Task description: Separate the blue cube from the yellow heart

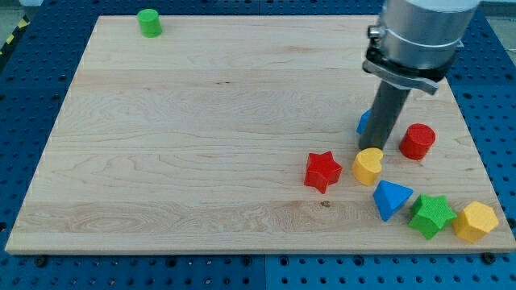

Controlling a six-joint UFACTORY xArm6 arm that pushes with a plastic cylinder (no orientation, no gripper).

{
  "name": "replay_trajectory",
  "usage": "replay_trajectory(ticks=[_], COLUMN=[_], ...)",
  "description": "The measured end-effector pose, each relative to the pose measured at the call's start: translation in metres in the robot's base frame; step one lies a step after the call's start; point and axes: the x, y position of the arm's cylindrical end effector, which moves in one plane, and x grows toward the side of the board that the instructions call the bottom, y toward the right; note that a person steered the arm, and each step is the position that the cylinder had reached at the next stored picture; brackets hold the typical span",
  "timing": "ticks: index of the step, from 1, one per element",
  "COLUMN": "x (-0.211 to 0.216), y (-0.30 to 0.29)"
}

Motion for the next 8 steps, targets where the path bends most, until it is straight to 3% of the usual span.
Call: replay_trajectory(ticks=[3, 8], x=[-0.025, -0.17], y=[0.022, -0.041])
